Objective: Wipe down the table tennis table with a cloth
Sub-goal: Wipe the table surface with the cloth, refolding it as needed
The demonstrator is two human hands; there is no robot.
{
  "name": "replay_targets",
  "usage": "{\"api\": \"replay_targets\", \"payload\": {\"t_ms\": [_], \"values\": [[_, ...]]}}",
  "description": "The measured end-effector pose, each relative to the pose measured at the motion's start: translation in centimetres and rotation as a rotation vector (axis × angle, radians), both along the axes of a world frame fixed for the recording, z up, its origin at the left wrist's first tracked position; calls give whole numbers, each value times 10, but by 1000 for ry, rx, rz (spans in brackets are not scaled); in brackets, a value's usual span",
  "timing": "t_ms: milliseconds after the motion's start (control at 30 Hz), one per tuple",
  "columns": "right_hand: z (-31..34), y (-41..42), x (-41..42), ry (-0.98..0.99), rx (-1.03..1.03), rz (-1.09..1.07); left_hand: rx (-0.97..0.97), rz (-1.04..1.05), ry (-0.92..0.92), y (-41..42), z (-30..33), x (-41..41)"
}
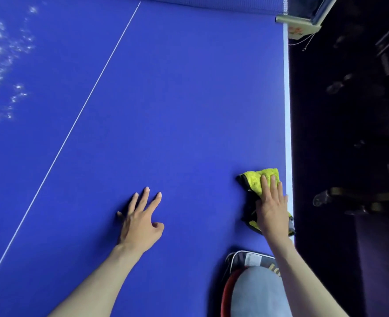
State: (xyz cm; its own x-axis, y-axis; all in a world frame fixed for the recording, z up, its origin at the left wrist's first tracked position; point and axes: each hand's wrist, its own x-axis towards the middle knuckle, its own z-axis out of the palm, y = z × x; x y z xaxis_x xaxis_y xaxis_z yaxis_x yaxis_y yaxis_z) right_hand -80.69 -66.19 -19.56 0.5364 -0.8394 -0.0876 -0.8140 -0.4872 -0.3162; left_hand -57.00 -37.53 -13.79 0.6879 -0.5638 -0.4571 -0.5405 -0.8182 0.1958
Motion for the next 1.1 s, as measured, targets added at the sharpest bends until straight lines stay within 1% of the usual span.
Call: {"api": "replay_targets", "payload": {"t_ms": [67, 133, 200, 267, 300, 367, 467, 533, 600, 667, 700, 767, 933, 1033, 1100], "values": [[2, -10, -28, 27, 3, -60, -1, -5, 3, -1, 0, 0], [2, -10, -37, 20, 34, -142, -5, -6, 11, -4, 0, -1], [0, -1, -22, 11, 13, -239, 1, -4, 29, -7, 1, -1], [-3, 18, 15, -4, -43, -288, 39, -13, 47, -12, 7, 1], [-5, 34, 39, -28, -64, -252, 49, -21, 44, -13, 10, 3], [-6, 79, 94, -101, -86, -87, 30, -25, 22, -14, 18, 12], [-2, 159, 174, -193, -78, 216, -142, 34, -86, -16, 23, 27], [0, 192, 204, -179, -82, 426, -218, 79, -194, -17, 26, 36], [-1, 187, 208, -141, -96, 562, -258, 140, -248, -15, 29, 46], [-3, 156, 194, -165, -113, 617, -256, 134, -282, -12, 30, 57], [-4, 136, 182, -171, -98, 581, -231, 122, -280, -12, 29, 62], [-3, 92, 156, -158, -50, 402, -209, 116, -253, -16, 23, 72], [-1, -21, 67, -8, -48, -74, -245, 83, -136, -37, 11, 95], [5, -46, 50, 24, -18, -330, -275, 70, -176, -46, 9, 113], [5, -38, 73, -2, -11, -494, -275, 99, -198, -47, 9, 124]]}}
